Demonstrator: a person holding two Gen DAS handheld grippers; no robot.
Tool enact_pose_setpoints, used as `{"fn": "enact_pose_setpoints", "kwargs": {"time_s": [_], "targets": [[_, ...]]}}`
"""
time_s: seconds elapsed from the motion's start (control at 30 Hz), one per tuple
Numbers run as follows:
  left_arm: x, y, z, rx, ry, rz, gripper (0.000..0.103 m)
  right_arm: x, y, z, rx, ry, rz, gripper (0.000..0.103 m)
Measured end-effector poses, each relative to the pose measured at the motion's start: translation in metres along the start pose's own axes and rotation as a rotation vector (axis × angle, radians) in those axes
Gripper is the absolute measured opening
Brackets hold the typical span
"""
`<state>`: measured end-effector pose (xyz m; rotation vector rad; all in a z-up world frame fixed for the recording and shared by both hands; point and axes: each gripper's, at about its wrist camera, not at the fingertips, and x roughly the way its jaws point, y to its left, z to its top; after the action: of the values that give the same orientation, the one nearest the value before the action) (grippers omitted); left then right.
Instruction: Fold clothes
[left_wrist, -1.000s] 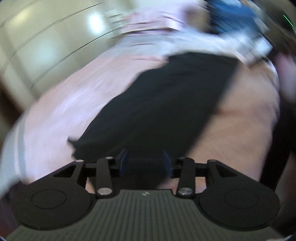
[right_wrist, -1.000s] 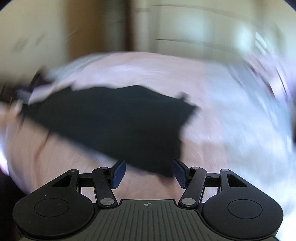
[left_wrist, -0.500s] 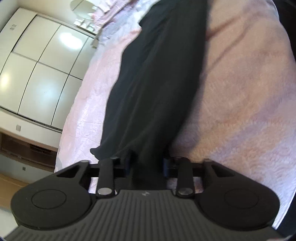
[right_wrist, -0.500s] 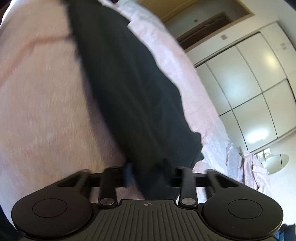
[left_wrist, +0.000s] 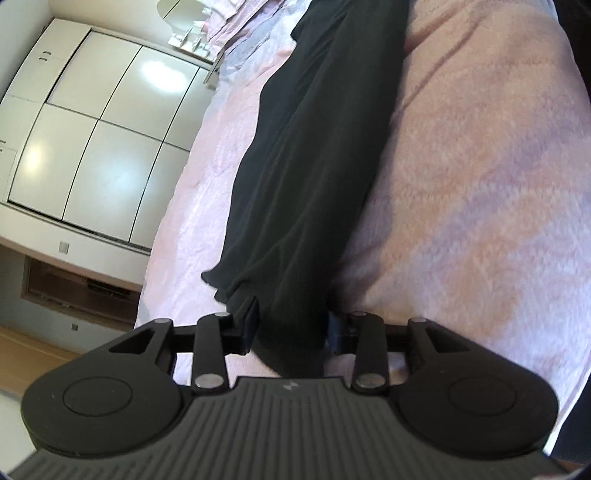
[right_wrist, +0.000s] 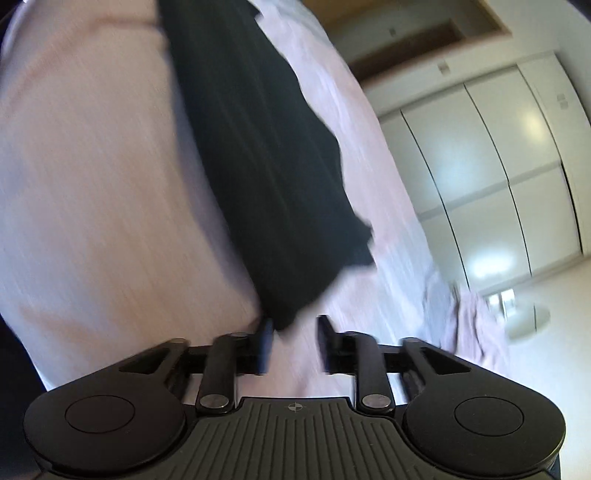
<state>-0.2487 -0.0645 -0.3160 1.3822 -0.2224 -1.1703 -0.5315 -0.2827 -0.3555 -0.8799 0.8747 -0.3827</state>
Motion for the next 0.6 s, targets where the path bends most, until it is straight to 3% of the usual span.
{"fn": "enact_pose_setpoints", "kwargs": {"time_s": [0.13, 0.2, 0.23, 0.27, 0.33, 0.47, 0.6], "targets": [[0.008, -0.007, 0.002, 0.091, -0.02, 0.036, 0.036, 0.008, 0.016, 0.023, -0.077, -0.046, 0.025, 0.051], [0.017, -0.011, 0.003, 0.147, -0.013, 0.052, 0.031, 0.017, 0.017, 0.03, -0.089, -0.057, 0.023, 0.051], [0.022, -0.01, 0.003, 0.166, -0.001, 0.049, 0.019, 0.022, 0.018, 0.03, -0.102, -0.054, 0.023, 0.051], [0.026, -0.009, 0.003, 0.18, 0.015, 0.042, 0.009, 0.028, 0.019, 0.03, -0.115, -0.049, 0.024, 0.038], [0.023, -0.002, 0.005, 0.17, 0.012, 0.026, 0.007, 0.037, 0.016, 0.028, -0.129, -0.038, 0.032, 0.007], [-0.004, 0.016, 0.014, 0.135, -0.036, -0.015, 0.005, 0.033, -0.009, 0.021, -0.101, -0.024, 0.011, 0.004], [-0.06, 0.015, 0.04, 0.129, -0.15, -0.137, 0.005, 0.006, -0.042, -0.001, -0.105, 0.001, -0.073, 0.003]]}}
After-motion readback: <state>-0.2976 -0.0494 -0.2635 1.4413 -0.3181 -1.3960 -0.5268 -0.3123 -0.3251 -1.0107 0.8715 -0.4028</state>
